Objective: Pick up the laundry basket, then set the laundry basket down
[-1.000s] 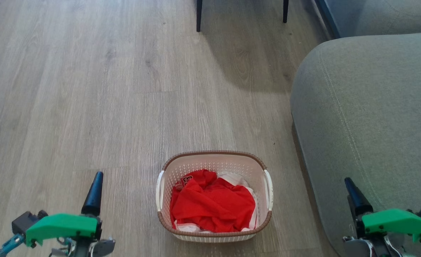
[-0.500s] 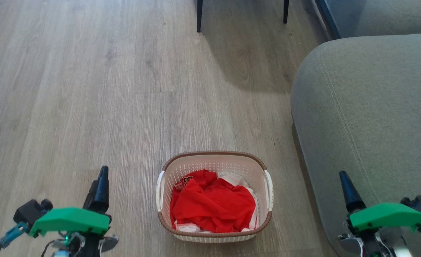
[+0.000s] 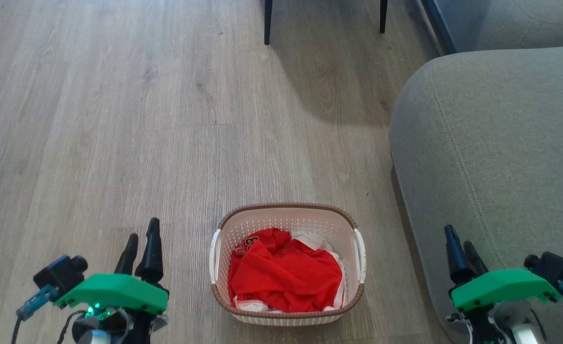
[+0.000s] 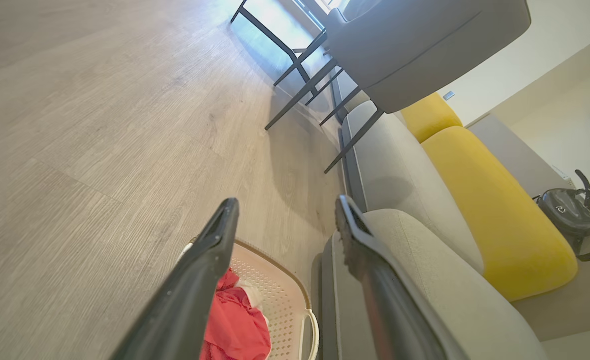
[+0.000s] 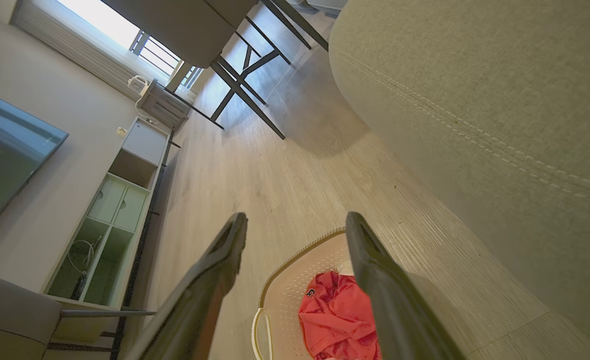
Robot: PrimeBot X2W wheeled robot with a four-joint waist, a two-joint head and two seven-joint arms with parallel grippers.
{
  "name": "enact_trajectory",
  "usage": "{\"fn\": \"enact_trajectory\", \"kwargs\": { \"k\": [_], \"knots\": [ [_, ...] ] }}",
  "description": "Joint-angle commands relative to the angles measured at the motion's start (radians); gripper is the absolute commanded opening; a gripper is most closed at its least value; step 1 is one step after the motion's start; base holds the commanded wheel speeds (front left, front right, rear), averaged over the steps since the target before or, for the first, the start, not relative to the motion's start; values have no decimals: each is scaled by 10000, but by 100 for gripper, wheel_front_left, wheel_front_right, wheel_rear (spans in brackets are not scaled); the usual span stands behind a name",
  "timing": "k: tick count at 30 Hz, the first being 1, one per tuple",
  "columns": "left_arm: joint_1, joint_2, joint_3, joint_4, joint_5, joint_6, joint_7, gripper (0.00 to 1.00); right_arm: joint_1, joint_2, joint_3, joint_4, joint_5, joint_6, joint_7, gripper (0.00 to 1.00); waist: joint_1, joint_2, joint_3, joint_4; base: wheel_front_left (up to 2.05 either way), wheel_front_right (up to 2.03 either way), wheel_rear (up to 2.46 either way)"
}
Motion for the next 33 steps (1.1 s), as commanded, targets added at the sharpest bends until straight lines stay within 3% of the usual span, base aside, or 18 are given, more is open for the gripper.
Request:
{"fn": "enact_trajectory", "kwargs": {
  "k": [1,33],
  "knots": [
    [-224,115,50,-472,387,61,-129,100,-451,-100,211,-413,-393,-8,-170,100,0,0,-10,5,0,0,0],
    [229,426,-712,-1098,4575,902,-1094,100,-387,-143,1043,-703,-4324,-12,-1138,100,0,0,-103,12,0,0,0]
  ]
}}
